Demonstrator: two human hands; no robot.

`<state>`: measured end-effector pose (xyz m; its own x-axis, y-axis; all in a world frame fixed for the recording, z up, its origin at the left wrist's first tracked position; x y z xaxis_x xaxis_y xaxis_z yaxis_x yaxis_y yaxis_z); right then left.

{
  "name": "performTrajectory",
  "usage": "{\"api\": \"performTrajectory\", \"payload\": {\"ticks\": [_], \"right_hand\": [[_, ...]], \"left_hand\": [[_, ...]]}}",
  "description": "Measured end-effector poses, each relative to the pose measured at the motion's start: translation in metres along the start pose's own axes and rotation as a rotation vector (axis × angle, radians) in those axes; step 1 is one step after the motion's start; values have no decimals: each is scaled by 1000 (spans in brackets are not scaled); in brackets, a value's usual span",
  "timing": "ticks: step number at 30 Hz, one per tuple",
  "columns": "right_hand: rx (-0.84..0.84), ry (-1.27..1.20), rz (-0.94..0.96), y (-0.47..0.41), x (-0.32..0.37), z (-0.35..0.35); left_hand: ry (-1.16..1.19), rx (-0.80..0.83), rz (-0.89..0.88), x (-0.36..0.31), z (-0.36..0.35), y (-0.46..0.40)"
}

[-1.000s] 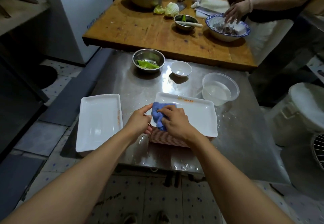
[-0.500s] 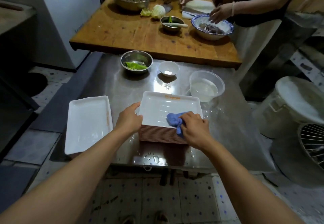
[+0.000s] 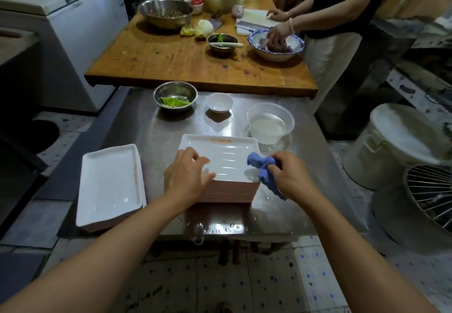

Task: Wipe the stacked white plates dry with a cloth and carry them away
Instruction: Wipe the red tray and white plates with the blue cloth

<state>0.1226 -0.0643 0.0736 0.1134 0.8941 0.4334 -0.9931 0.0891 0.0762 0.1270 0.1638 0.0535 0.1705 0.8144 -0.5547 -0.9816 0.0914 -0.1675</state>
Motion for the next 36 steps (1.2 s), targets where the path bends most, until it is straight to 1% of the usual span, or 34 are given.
{"api": "performTrajectory", "payload": {"ticks": [2, 3, 6, 9, 11, 14, 16, 20, 22, 24, 28, 31, 33, 36], "right_hand": [[-34, -83, -15, 1, -6, 1], [-45, -126, -29, 2, -10, 1], [-75, -235, -79, 4, -22, -1], [-146, -269, -117, 6, -33, 4], [-190, -293, -142, 7, -39, 9], [-209, -328, -171, 8, -43, 12], [-203, -376, -172, 8, -41, 13], [-234, -496, -155, 11, -29, 22], [-273, -519, -126, 14, -18, 31], [-323, -536, -72, 17, -2, 43], [-454, -607, 89, 26, 48, 76], [-502, -643, 237, 32, 96, 94], [-513, -623, 353, 36, 128, 101], [-482, -514, 497, 38, 178, 97]], "left_hand": [[-88, 83, -116, -17, -13, 3], [-138, 96, -179, -26, -17, 5], [-186, 63, -302, -44, -18, 10], [-175, 20, -335, -49, -13, 10], [-141, 24, -355, -53, -8, 11], [-66, 23, -357, -56, 0, 14], [-20, -16, -340, -56, 9, 11], [-78, -113, -370, -69, 32, 1], [-39, -165, -319, -70, 50, -5], [99, -226, -224, -63, 72, -10], [513, -304, -57, -42, 118, -5], [784, -257, 127, -22, 133, 7], [958, -225, 226, -13, 135, 17], [1064, -240, 261, -5, 144, 29]]}}
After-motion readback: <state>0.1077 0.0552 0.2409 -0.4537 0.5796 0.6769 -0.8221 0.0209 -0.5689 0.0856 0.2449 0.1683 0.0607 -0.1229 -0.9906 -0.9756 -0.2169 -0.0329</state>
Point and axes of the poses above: each hand's wrist, its own y-axis away from the middle knuckle, its own z-axis out of the back of the hand, x = y × z, the point moved 8 cm from there along -y, towards the middle knuckle, and after that the axes turned 13 degrees about y, right-handed, at the moved point
